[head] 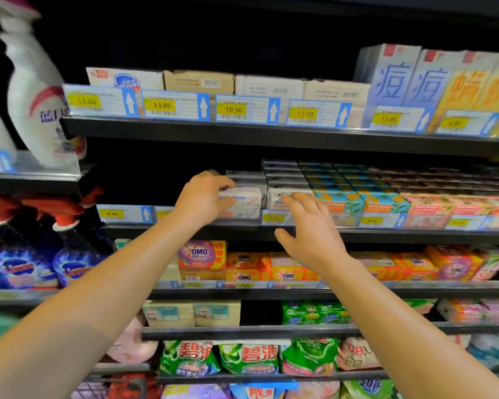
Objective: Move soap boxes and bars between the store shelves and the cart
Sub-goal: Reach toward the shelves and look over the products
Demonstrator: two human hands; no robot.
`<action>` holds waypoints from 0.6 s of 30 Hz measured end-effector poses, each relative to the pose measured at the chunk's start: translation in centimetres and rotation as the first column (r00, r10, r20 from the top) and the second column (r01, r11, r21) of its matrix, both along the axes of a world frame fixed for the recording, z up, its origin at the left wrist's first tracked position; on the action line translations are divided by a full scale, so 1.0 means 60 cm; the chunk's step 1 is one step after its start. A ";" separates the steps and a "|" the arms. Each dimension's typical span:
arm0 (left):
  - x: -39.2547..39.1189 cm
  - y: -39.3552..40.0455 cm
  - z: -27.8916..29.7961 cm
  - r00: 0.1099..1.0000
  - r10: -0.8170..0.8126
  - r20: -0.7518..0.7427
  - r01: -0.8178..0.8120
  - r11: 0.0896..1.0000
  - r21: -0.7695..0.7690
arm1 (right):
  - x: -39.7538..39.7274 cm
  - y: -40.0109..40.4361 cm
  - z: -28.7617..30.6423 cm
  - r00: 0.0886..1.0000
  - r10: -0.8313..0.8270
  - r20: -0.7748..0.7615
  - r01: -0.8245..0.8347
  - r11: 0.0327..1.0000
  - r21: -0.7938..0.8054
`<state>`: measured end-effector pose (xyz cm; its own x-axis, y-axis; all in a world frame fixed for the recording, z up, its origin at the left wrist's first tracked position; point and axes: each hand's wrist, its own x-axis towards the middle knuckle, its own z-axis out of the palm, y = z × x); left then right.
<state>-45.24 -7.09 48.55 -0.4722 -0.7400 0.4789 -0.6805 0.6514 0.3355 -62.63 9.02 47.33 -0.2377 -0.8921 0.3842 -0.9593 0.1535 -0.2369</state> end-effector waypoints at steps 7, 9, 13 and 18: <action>-0.031 0.009 0.003 0.999 0.029 0.035 -0.029 1.000 0.002 | 0.000 -0.005 -0.003 1.000 -0.013 0.015 0.013 1.000 -0.008; -0.036 0.008 0.008 0.998 0.039 0.054 -0.041 0.999 0.031 | -0.001 -0.005 -0.003 1.000 -0.014 0.020 0.015 1.000 -0.015; -0.038 0.007 0.011 0.998 0.042 0.056 -0.046 0.997 0.066 | -0.002 -0.004 0.000 1.000 -0.017 0.012 0.017 1.000 -0.013; -0.057 0.000 0.019 0.990 -0.032 0.137 0.015 0.992 0.124 | -0.001 -0.006 0.000 1.000 -0.015 0.021 0.015 1.000 -0.027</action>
<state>-48.67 -7.07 49.70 -0.5454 -0.7769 0.3146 -0.7110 0.6276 0.3173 -62.67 8.64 47.32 -0.2594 -0.8776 0.4031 -0.9517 0.1612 -0.2615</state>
